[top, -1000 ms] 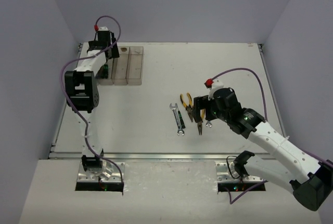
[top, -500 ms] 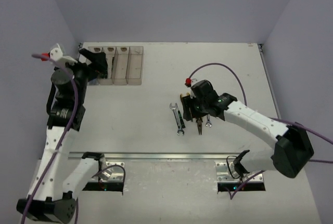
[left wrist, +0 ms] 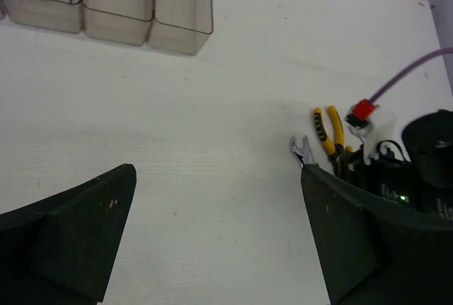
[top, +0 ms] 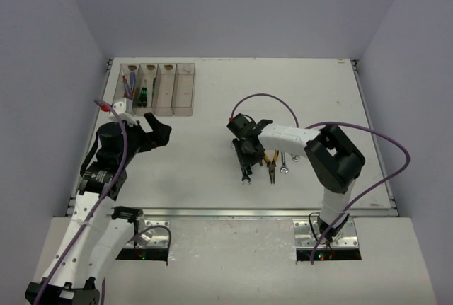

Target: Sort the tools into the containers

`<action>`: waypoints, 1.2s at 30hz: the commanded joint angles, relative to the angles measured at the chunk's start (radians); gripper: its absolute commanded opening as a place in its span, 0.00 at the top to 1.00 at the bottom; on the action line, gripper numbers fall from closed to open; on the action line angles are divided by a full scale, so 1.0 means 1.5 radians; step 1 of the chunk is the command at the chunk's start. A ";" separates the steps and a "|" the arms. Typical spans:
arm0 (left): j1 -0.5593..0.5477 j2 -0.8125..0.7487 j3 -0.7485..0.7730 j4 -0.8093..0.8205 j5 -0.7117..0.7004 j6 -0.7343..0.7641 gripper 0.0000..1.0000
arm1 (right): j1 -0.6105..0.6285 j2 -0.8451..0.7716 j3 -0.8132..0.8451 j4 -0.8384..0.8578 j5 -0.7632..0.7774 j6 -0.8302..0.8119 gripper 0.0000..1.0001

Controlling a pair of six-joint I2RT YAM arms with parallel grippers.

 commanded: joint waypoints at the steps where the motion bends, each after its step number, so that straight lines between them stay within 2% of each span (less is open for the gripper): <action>1: -0.024 -0.037 0.007 0.043 0.034 0.018 0.00 | 0.003 0.061 0.024 0.002 0.034 0.034 0.73; 3: -0.029 -0.039 0.005 0.046 0.038 0.018 0.00 | 0.003 0.074 0.011 0.007 0.049 0.045 0.79; 6: -0.030 -0.036 0.005 0.048 0.048 0.020 0.00 | 0.003 0.066 -0.004 0.019 0.053 0.060 1.00; 11: -0.042 -0.021 0.004 0.065 0.120 0.015 0.00 | 0.007 -0.038 -0.026 0.011 0.082 0.081 1.00; 13: -0.044 -0.013 -0.007 0.087 0.199 -0.013 0.00 | 0.007 -0.129 -0.049 0.032 0.073 0.080 1.00; 15: -0.044 -0.017 -0.048 0.187 0.337 -0.070 0.00 | 0.007 -0.234 -0.103 0.087 0.018 0.061 1.00; 16: -0.044 -0.021 -0.091 0.246 0.403 -0.125 0.00 | 0.007 -0.270 -0.132 0.140 -0.041 0.052 1.00; 17: -0.044 -0.025 -0.126 0.328 0.411 -0.173 0.00 | 0.007 -0.308 -0.142 0.180 -0.092 0.040 1.00; 18: -0.046 -0.029 -0.163 0.435 0.452 -0.234 0.00 | 0.007 -0.348 -0.184 0.227 -0.161 0.028 1.00; 19: -0.056 -0.029 -0.211 0.585 0.488 -0.313 0.00 | 0.007 -0.395 -0.207 0.279 -0.257 0.009 1.00; 20: -0.072 -0.022 -0.225 0.670 0.482 -0.337 0.00 | 0.006 -0.415 -0.214 0.297 -0.309 -0.003 1.00; 24: -0.142 0.017 -0.227 0.756 0.442 -0.365 0.00 | 0.007 -0.491 -0.265 0.416 -0.499 0.010 1.00; 25: -0.155 0.034 -0.226 0.791 0.438 -0.369 0.00 | 0.007 -0.502 -0.273 0.437 -0.520 0.024 1.00; 29: -0.206 0.073 -0.208 0.808 0.411 -0.363 0.02 | 0.008 -0.527 -0.285 0.509 -0.571 0.060 1.00; 36: -0.317 0.149 -0.195 0.840 0.347 -0.345 0.22 | 0.009 -0.524 -0.269 0.522 -0.566 0.070 1.00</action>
